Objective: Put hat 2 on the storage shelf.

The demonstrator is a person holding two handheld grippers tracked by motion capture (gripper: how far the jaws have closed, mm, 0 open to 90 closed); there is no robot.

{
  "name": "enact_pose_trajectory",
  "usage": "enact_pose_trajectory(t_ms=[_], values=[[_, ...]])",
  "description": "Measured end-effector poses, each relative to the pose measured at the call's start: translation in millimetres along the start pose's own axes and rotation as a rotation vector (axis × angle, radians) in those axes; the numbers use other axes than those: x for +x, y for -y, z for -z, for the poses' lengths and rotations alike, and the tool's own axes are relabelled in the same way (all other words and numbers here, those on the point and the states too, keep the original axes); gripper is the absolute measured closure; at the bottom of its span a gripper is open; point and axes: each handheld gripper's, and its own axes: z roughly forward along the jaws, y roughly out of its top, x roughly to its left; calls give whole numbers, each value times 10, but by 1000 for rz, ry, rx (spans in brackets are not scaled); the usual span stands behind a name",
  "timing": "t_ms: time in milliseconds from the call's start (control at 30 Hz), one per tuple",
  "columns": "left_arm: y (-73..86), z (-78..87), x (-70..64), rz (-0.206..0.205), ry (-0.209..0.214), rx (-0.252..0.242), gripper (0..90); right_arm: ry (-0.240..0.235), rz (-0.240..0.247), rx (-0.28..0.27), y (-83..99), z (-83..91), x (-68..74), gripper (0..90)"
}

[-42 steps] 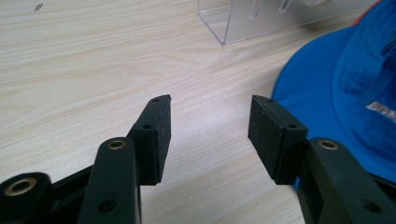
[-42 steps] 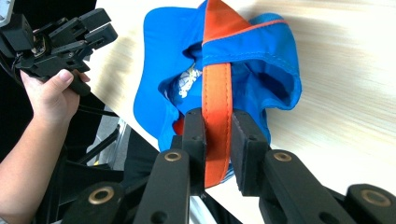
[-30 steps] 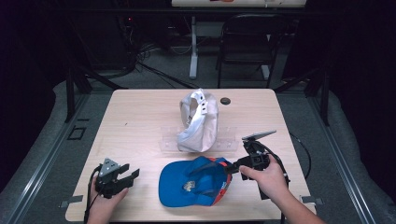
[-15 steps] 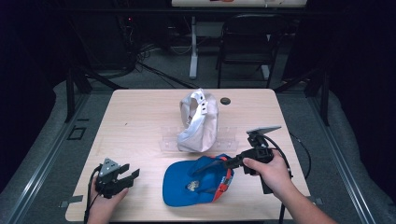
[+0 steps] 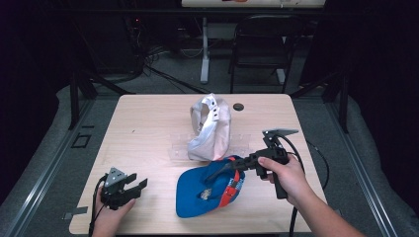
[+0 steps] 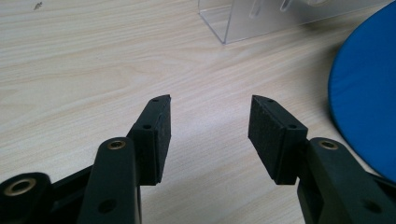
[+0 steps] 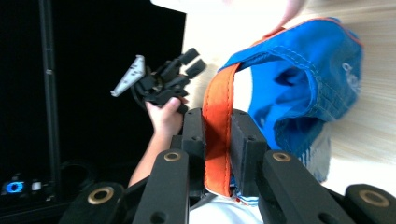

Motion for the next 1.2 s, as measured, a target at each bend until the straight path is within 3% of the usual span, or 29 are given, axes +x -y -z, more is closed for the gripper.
enact_pose_trajectory(t_ms=[300, 667, 900, 1200], values=[[0, 5, -1, -1, 1, -1, 495, -64, 3, -10, -41, 52, 241, 779], [0, 7, -5, -1, -2, -3, 492, -60, 23, -50, -63, 272, 458, 779], [1, 4, -2, 0, -2, -2, 493, -41, 13, -114, -76, 508, 502, 779], [1, -6, -16, -2, -4, -2, 492, -49, -13, -182, -152, 762, 476, 779]])
